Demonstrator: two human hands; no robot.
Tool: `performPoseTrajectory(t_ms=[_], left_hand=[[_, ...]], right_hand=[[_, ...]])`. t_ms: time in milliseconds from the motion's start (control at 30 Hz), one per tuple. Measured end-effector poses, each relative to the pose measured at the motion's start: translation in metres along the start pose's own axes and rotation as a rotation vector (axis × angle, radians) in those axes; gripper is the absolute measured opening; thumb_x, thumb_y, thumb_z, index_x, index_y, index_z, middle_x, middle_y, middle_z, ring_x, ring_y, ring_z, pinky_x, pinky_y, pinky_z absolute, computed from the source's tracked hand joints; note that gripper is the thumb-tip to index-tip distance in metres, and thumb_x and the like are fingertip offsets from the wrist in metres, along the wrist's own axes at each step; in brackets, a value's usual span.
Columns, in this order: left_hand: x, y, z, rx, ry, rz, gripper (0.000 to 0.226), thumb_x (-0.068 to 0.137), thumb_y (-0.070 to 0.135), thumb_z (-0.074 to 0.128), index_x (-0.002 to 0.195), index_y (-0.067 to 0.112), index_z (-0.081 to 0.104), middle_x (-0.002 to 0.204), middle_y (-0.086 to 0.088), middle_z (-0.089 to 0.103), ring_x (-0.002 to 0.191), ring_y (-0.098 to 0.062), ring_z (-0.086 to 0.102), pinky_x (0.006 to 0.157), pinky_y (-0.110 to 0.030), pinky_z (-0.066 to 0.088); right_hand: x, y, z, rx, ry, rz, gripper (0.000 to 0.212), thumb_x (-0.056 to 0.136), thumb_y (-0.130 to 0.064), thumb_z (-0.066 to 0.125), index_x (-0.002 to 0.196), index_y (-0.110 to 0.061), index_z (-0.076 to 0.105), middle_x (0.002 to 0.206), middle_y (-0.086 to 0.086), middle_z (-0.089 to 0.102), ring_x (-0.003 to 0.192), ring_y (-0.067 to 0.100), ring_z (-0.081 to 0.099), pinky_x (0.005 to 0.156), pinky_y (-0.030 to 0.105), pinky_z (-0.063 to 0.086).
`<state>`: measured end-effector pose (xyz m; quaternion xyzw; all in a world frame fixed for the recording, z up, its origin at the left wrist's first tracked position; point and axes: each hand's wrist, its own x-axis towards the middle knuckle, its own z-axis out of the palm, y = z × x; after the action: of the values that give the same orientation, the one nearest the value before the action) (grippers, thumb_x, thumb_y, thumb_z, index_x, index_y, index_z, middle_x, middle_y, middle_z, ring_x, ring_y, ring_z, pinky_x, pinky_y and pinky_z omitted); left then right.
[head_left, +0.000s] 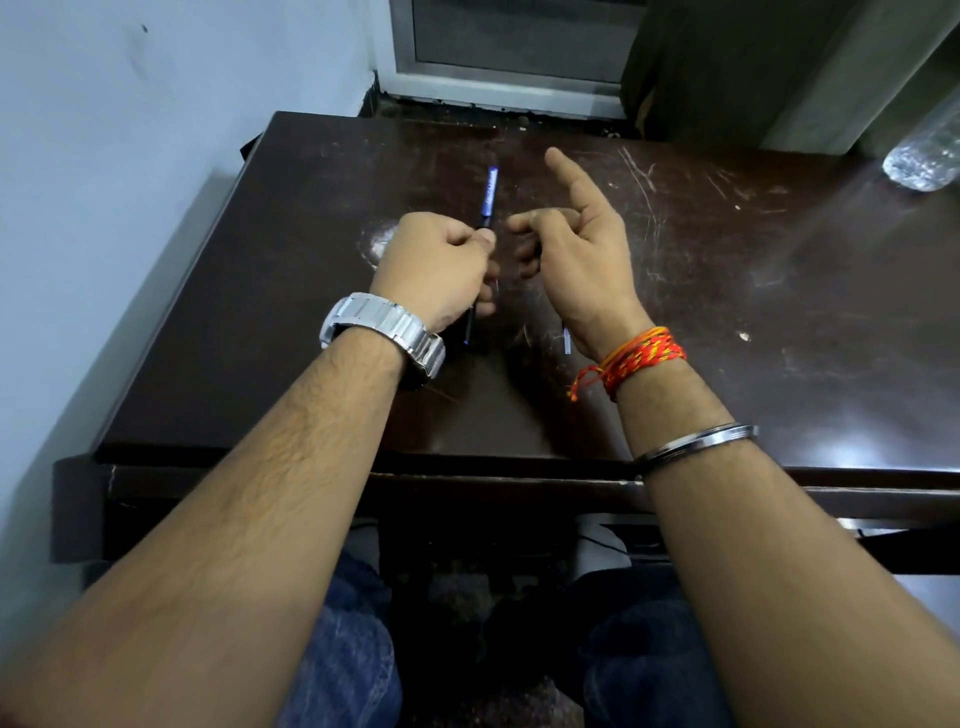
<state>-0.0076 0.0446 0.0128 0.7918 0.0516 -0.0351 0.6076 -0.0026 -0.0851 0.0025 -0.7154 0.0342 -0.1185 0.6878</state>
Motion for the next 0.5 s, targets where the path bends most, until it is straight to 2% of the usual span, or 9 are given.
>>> performPoseTrajectory(t_ms=[67, 167, 267, 333, 500], left_hand=[[0.004, -0.003, -0.011, 0.067, 0.101, -0.024, 0.023, 0.090, 0.025, 0.067, 0.072, 0.014, 0.074, 0.060, 0.000, 0.067, 0.049, -0.015, 0.069, 0.055, -0.035, 0.063], [0.010, -0.010, -0.030, 0.259, 0.181, -0.069, 0.017, 0.084, 0.030, 0.073, 0.081, 0.013, 0.076, 0.072, -0.006, 0.073, 0.055, -0.020, 0.071, 0.060, -0.033, 0.061], [0.013, -0.012, -0.039, 0.499, 0.249, -0.073, 0.030, 0.077, 0.035, 0.079, 0.086, 0.007, 0.075, 0.085, -0.008, 0.074, 0.069, -0.022, 0.063, 0.057, -0.028, 0.045], [0.014, -0.011, -0.040, 0.530, 0.283, -0.086, 0.031, 0.075, 0.035, 0.081, 0.088, 0.008, 0.074, 0.088, -0.007, 0.072, 0.068, -0.021, 0.059, 0.050, -0.024, 0.037], [0.016, -0.014, -0.038, 0.603, 0.309, -0.082, 0.030, 0.077, 0.033, 0.078, 0.079, 0.004, 0.069, 0.070, -0.006, 0.061, 0.051, -0.011, 0.046, 0.040, -0.022, 0.028]], right_hand=[[0.001, 0.001, -0.003, -0.041, 0.082, 0.029, 0.050, 0.088, -0.005, 0.048, 0.136, -0.021, 0.052, 0.075, -0.002, 0.070, 0.057, 0.005, 0.058, 0.056, 0.026, 0.051], [0.002, 0.004, -0.006, -0.111, 0.135, 0.067, 0.028, 0.084, -0.014, 0.050, 0.107, -0.023, 0.064, 0.072, -0.004, 0.070, 0.057, 0.006, 0.060, 0.061, 0.031, 0.052], [0.000, 0.004, -0.005, -0.219, 0.147, 0.072, 0.019, 0.077, -0.022, 0.049, 0.086, -0.031, 0.063, 0.071, -0.004, 0.072, 0.070, 0.013, 0.065, 0.074, 0.044, 0.059], [0.000, 0.003, -0.005, -0.251, 0.161, 0.083, 0.018, 0.074, -0.023, 0.049, 0.081, -0.029, 0.065, 0.071, -0.004, 0.072, 0.072, 0.015, 0.066, 0.076, 0.044, 0.060], [-0.005, -0.001, -0.009, -0.375, 0.207, 0.092, 0.018, 0.076, -0.020, 0.053, 0.067, -0.024, 0.068, 0.071, -0.001, 0.073, 0.070, 0.018, 0.069, 0.069, 0.043, 0.062]])
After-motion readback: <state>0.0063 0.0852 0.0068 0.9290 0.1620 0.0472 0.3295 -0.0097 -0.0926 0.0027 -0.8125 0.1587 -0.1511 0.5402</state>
